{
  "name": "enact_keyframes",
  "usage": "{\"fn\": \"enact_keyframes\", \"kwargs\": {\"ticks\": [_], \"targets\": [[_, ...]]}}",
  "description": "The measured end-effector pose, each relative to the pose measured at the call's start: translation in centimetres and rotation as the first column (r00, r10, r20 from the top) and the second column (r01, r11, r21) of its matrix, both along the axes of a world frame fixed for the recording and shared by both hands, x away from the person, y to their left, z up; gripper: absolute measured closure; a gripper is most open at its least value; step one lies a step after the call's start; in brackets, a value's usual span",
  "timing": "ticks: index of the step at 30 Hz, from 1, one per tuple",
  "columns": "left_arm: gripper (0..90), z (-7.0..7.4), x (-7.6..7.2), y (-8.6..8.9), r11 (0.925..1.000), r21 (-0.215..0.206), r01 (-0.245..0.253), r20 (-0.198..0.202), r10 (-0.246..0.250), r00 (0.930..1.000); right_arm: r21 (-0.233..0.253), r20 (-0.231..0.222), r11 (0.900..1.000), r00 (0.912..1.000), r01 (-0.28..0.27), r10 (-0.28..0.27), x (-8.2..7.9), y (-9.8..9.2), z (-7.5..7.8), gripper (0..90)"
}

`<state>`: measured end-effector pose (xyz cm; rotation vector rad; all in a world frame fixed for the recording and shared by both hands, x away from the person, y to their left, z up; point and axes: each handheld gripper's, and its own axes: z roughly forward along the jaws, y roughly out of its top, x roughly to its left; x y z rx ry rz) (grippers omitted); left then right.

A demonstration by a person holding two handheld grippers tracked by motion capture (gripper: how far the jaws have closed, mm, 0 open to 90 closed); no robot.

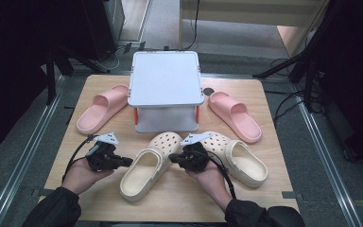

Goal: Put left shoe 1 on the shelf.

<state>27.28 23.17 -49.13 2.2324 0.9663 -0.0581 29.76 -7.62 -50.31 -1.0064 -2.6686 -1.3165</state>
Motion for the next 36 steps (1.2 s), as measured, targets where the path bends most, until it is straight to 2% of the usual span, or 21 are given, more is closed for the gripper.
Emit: {"fn": "enact_keyframes", "kwargs": {"ticks": [3, 12, 16, 18, 23, 26, 30, 32, 33, 36], "targets": [[89.6, 0.1, -0.4, -0.1, 0.9994, -0.035, 0.004, -0.003, -0.004, 1.0000, -0.003, 0.001, 1.000, 1.0000, 0.002, -0.002, 0.3, 0.1, 0.1, 89.0], [89.6, 0.0, -1.4, -0.8, 0.9990, -0.044, -0.005, -0.008, 0.005, 1.0000, -0.012, 0.010, 1.000, 0.9999, 0.010, -0.010, 1.1, 0.4, 0.1, 89.2], [89.6, 0.0, -1.7, -1.2, 0.9989, -0.046, 0.007, -0.009, -0.007, 0.9999, -0.028, 0.014, 1.000, 0.9999, 0.007, -0.007, 1.4, 0.6, 0.3, 90.0], [89.6, 0.0, -1.9, -1.6, 0.9985, -0.052, 0.015, -0.013, -0.016, 0.9998, -0.026, 0.004, 1.000, 0.9999, 0.016, -0.016, 1.7, 0.6, 0.3, 90.0], [89.5, 0.0, -2.5, -3.3, 0.9988, -0.035, 0.034, 0.012, -0.033, 0.9994, -0.020, -0.001, 0.999, 0.9993, 0.038, -0.038, 2.2, 0.4, 0.3, 90.0], [88.5, -0.1, -2.4, -3.7, 0.9982, -0.044, 0.041, 0.003, -0.041, 0.9992, -0.017, -0.007, 0.998, 0.9985, 0.054, -0.054, 2.5, 0.3, 0.3, 90.0], [83.1, 0.4, -2.0, -2.9, 0.9968, -0.080, 0.006, -0.004, -0.007, 1.0000, -0.007, -0.009, 0.999, 0.9987, 0.049, -0.049, 2.9, -0.1, 0.9, 87.0], [80.0, 0.8, -1.7, -2.4, 0.9944, -0.104, -0.014, -0.005, 0.014, 0.9999, 0.011, 0.008, 0.998, 0.9984, 0.056, -0.056, 2.8, -0.4, 1.6, 84.8], [76.9, 1.1, -1.5, -2.2, 0.9947, -0.099, -0.027, -0.005, 0.027, 0.9996, 0.019, 0.014, 0.998, 0.9983, 0.057, -0.057, 2.7, -0.6, 2.0, 83.0], [76.0, 2.0, -0.8, -1.7, 0.9936, -0.100, -0.052, 0.015, 0.054, 0.9985, 0.045, 0.010, 0.997, 0.9979, 0.064, -0.064, 2.2, -1.0, 2.9, 76.6]]}}
